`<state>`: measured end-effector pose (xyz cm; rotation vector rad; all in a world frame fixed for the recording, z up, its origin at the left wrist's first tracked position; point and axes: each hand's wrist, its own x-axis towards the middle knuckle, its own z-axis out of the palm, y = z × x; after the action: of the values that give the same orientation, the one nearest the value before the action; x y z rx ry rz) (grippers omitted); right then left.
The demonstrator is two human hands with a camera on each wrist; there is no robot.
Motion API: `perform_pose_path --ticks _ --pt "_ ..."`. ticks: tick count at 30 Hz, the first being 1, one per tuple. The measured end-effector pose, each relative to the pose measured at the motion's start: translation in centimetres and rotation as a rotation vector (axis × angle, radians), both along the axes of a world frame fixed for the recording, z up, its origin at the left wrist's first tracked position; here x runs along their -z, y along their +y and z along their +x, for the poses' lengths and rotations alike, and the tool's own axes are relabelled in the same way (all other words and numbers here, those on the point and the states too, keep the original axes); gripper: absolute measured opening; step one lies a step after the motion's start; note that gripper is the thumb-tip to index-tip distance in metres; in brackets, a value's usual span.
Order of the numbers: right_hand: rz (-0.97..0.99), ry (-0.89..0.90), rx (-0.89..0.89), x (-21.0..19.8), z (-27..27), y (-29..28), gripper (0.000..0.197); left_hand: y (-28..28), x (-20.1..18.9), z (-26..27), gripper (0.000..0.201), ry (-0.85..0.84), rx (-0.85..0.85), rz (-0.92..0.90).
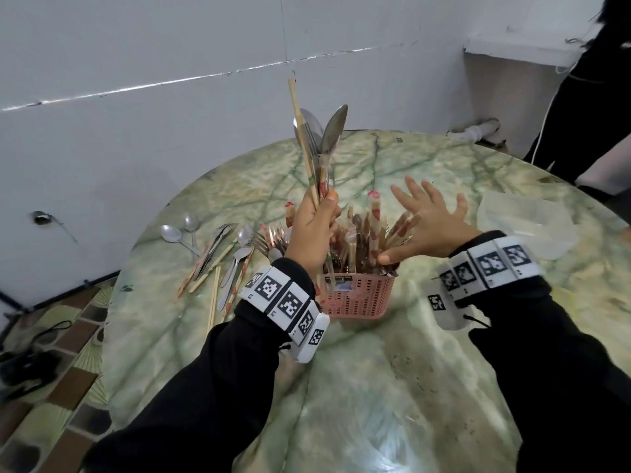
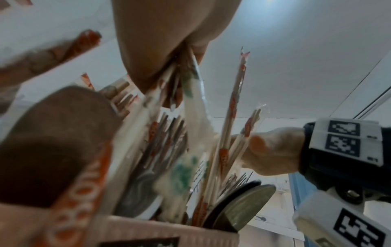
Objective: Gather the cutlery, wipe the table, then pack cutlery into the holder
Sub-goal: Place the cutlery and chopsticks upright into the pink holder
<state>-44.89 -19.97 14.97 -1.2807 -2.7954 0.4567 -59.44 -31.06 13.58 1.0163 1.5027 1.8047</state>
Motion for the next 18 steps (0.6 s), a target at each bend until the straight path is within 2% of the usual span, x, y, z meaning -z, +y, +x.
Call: perform_pose_path --ticks 1,5,7,9,12,14,16,18 --pt "-0.047 0.042 0.012 0.1 1.1 0.6 0.127 -0.1 0.0 0.0 0.015 0.013 0.01 0.015" --pt "-0.354 0.29 0.058 1.3 4.8 1.6 0.13 -0.1 -0.1 0.0 0.01 0.012 0.04 0.04" --pt "-0.507 0.26 0.069 3.2 5.4 1.4 0.124 0.0 0.1 -0.1 0.011 0.004 0.055 0.045" --pt "-0.615 0.205 0.05 5.3 4.7 0.6 0.13 0.1 0.4 -0.2 0.014 0.014 0.051 0.046" --pt "-0.589 0.267 0.007 8.1 1.9 -0.7 0.153 0.3 0.6 -0.3 0.016 0.0 0.035 0.042" --pt "-0.511 0.386 0.004 8.9 -0.1 -1.0 0.14 0.2 0.4 -0.2 0.017 0.002 0.027 0.038" --pt "-0.508 0.646 0.008 9.6 -1.3 -0.6 0.127 0.1 0.0 0.0 0.013 0.012 0.018 0.04" --pt "-0.481 0.804 0.045 9.5 -1.9 -0.4 0.116 0.1 -0.3 0.3 0.022 -0.014 -0.006 0.033"
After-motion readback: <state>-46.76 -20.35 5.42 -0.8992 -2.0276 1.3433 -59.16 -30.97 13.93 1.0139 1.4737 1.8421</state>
